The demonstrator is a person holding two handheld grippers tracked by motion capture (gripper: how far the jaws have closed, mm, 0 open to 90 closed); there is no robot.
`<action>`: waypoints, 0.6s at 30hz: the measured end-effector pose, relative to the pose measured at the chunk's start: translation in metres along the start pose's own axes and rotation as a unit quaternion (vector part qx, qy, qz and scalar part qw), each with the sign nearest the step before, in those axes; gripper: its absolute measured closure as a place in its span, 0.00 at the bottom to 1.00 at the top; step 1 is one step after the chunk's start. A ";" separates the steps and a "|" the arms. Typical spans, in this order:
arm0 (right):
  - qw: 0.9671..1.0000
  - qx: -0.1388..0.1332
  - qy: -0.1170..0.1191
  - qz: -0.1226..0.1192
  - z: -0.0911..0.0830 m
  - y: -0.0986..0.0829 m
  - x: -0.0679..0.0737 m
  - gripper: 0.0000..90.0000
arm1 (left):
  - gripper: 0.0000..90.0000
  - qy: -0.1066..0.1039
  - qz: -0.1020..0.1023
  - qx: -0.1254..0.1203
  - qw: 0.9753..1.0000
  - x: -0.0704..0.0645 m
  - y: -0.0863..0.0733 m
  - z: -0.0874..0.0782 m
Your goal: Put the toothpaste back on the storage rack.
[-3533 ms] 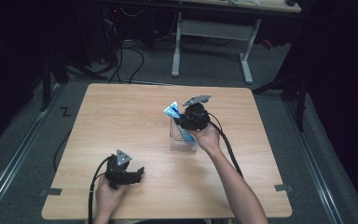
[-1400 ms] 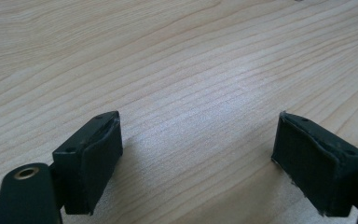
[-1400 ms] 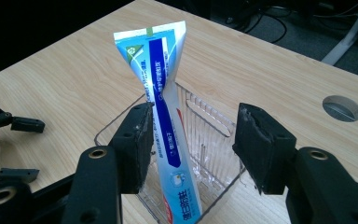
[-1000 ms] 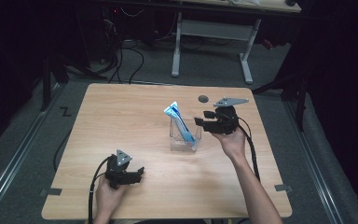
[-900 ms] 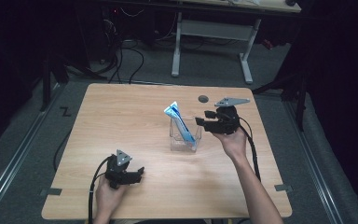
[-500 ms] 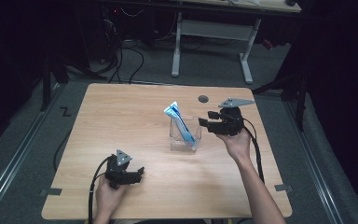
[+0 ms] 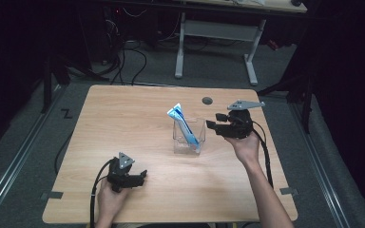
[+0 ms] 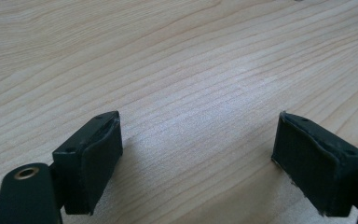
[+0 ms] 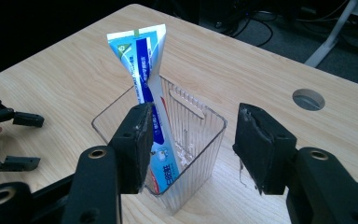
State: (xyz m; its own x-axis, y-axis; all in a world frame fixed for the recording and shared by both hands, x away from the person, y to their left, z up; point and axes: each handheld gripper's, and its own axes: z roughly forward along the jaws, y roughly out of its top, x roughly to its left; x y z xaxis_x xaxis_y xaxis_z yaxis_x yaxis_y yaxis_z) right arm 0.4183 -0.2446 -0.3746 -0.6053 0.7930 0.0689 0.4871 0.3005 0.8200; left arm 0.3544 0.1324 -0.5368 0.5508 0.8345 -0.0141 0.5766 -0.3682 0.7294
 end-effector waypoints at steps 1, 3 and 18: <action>1.000 0.000 0.000 0.001 -0.001 0.000 0.000 0.52 | 0.18 0.000 0.000 0.000 1.000 0.000 0.000 0.000; 1.000 -0.001 -0.001 0.000 -0.002 0.000 -0.001 0.52 | 0.18 0.000 0.000 0.000 1.000 0.000 0.000 0.000; 1.000 -0.009 -0.013 0.016 -0.012 -0.015 -0.007 0.54 | 0.18 0.000 -0.001 0.000 1.000 0.000 0.000 0.000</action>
State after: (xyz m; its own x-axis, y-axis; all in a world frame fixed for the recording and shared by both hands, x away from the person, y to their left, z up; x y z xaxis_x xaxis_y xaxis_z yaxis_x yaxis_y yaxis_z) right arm 0.4076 -0.2609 -0.3808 -0.5730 0.8156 0.0808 0.4947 0.2655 0.8275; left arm 0.3546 0.1323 -0.5367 0.5501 0.8350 -0.0149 0.5772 -0.3673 0.7293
